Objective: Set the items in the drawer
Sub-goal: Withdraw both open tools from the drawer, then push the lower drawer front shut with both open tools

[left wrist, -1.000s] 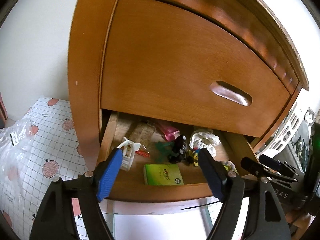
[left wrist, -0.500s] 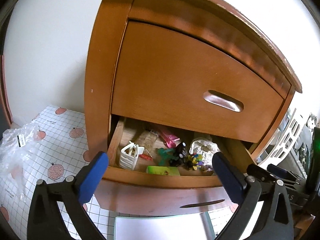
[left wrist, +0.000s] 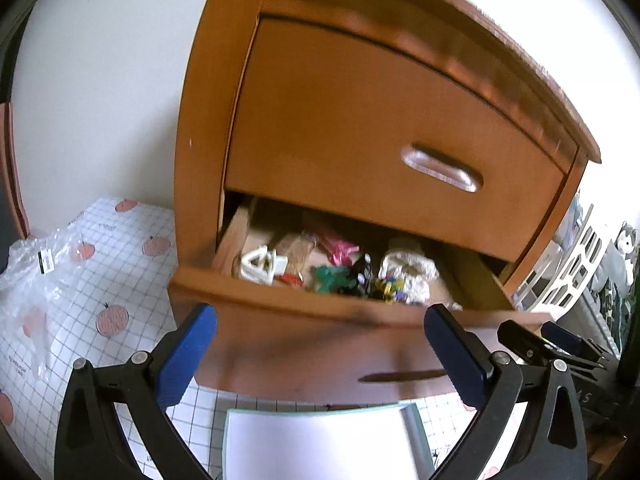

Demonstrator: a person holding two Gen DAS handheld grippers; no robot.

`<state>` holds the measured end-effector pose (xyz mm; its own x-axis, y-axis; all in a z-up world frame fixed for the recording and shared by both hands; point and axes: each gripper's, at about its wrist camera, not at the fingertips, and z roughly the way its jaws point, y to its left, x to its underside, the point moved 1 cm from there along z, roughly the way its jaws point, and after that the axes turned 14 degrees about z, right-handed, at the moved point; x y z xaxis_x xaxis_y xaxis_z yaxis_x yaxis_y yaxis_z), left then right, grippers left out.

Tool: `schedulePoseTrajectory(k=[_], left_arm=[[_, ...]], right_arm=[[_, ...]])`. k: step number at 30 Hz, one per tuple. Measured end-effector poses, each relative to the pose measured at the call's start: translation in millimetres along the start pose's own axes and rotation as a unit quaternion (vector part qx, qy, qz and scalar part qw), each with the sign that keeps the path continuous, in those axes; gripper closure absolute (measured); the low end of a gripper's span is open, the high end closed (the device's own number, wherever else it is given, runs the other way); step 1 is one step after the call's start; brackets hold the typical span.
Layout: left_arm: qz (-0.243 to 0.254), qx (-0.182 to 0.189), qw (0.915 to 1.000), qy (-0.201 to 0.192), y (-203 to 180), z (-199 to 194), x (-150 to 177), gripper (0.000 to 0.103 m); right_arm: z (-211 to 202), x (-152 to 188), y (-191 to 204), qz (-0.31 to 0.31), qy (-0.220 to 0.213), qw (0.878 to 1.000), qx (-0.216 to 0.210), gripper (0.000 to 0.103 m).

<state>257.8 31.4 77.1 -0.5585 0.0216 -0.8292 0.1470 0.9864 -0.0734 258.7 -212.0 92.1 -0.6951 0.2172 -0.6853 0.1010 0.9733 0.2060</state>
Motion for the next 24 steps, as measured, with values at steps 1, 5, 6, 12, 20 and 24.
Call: schedulePoseTrajectory(k=[1, 5, 6, 12, 20, 24], left_arm=[[0.001, 0.000, 1.0000, 0.005, -0.5, 2.3, 1.6, 0.000], [0.005, -0.003, 0.9999, 0.014, -1.3, 10.5, 5.6, 0.000], [0.005, -0.003, 0.9999, 0.015, -0.9, 12.0, 6.0, 0.000], [0.010, -0.009, 0.9998, 0.016, 0.6, 18.9, 6.4, 0.000], [0.027, -0.007, 0.9993, 0.026, 3.4, 33.6, 1.9, 0.000], [0.028, -0.003, 0.9990, 0.035, 7.2, 43.1, -1.4, 0.000]], right_arm=[[0.9, 2.6, -0.9, 0.003, 0.002, 1.000, 0.000, 0.000], [9.0, 10.6, -2.8, 0.000, 0.015, 1.000, 0.006, 0.000], [10.3, 11.8, -3.3, 0.000, 0.016, 1.000, 0.007, 0.000], [20.6, 16.6, -6.5, 0.005, 0.023, 1.000, 0.012, 0.000], [33.7, 24.5, -6.6, -0.003, 0.029, 0.999, 0.014, 0.000], [46.6, 24.5, -3.9, -0.004, 0.041, 0.999, 0.014, 0.000]])
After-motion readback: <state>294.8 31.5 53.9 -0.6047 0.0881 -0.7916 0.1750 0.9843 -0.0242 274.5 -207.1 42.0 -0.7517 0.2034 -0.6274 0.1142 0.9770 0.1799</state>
